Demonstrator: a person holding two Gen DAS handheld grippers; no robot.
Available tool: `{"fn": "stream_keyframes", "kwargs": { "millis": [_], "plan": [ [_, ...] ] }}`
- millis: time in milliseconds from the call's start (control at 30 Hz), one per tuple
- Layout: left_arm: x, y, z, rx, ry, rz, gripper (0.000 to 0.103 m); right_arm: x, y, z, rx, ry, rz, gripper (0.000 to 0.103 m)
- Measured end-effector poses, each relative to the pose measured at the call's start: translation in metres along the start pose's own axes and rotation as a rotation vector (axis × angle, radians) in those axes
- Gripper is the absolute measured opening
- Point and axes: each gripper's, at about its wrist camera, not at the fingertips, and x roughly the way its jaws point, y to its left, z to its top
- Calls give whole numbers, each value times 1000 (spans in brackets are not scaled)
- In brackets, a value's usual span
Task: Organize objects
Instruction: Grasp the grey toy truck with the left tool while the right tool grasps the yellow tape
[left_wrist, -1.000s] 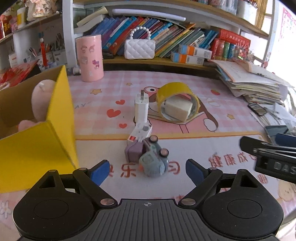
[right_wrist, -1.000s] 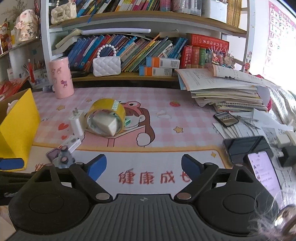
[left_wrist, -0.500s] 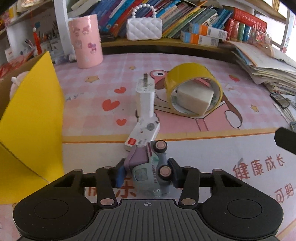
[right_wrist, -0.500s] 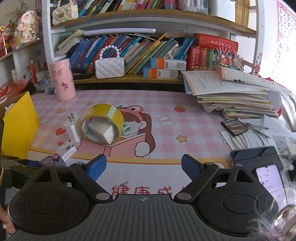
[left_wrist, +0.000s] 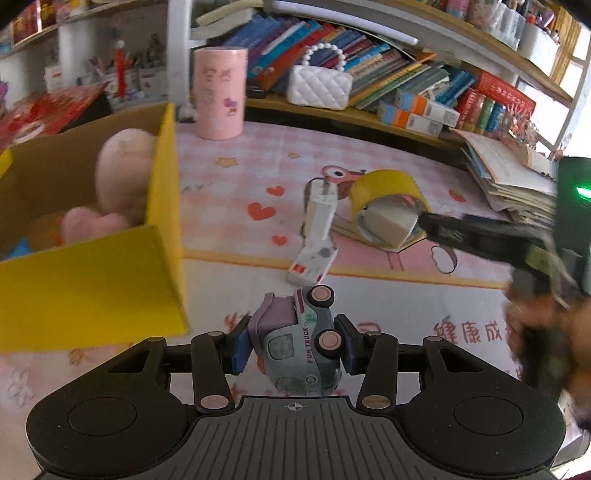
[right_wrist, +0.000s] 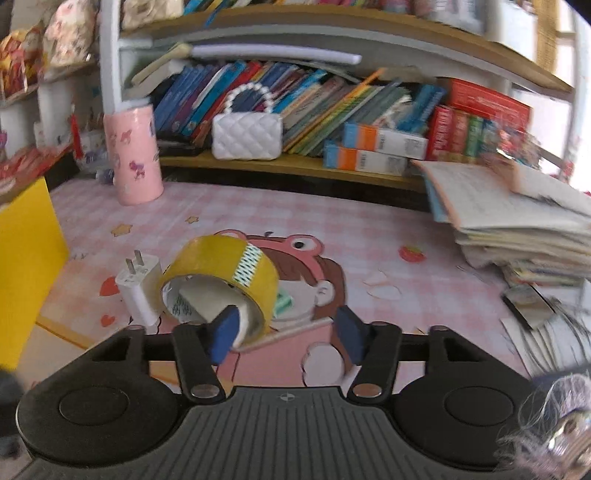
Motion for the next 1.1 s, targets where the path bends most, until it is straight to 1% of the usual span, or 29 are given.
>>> {"fn": "stream_keyframes", "kwargs": {
  "millis": [67, 133, 167, 200, 233, 300, 367, 433, 500, 600, 667, 733, 833, 900, 933, 967, 1000, 1067, 1100],
  "plan": [
    [-6, 4, -4, -3, -3, 12, 45, 12, 6, 3, -19, -9, 11, 43],
    [-11, 9, -7, -9, -10, 30, 45, 19, 10, 6, -34, -43, 15, 40],
    [-13, 11, -7, -14, -12, 43, 45, 23, 13, 7, -50, -55, 18, 34],
    [-15, 13, -8, -21, -14, 56, 45, 25, 16, 8, -69, -62, 22, 21],
    [-16, 16, -8, -29, -17, 67, 45, 27, 19, 9, -84, -68, 27, 18],
    [-19, 21, -9, -43, -23, 78, 45, 27, 21, 13, -100, -69, 16, 14],
    [-20, 24, -9, -50, -28, 77, 45, 23, 19, 17, -62, -63, 21, 12],
    [-21, 25, -10, -47, -33, 70, 45, 17, 13, 21, -3, -28, 42, 11],
    [-21, 25, -10, -40, -38, 61, 45, 8, 6, 22, 63, -1, 83, 7],
    [-20, 25, -10, -36, -41, 43, 45, -8, 2, 21, 132, 24, 115, 1],
    [-20, 25, -10, -33, -40, 32, 45, -14, 0, 20, 173, 45, 115, 1],
    [-20, 23, -10, -25, -42, 15, 45, -20, 0, 16, 194, 73, 97, 1],
    [-22, 21, -11, -11, -50, -5, 45, -25, 3, 10, 155, 91, 46, 1],
    [-24, 20, -12, 1, -56, -10, 45, -26, 1, 8, 159, 96, 46, 3],
    [-26, 20, -12, 6, -59, -9, 45, -26, 0, 8, 169, 94, 43, 6],
    [-27, 20, -13, 7, -61, -7, 45, -26, -1, 9, 175, 91, 37, 13],
    [-28, 21, -13, 5, -62, -4, 45, -25, -1, 10, 176, 84, 32, 23],
    [-30, 24, -14, 1, -62, 6, 45, -20, 1, 15, 163, 63, 18, 29],
    [-32, 26, -15, -2, -62, 12, 45, -15, 3, 17, 147, 58, 12, 29]
  ]
}}
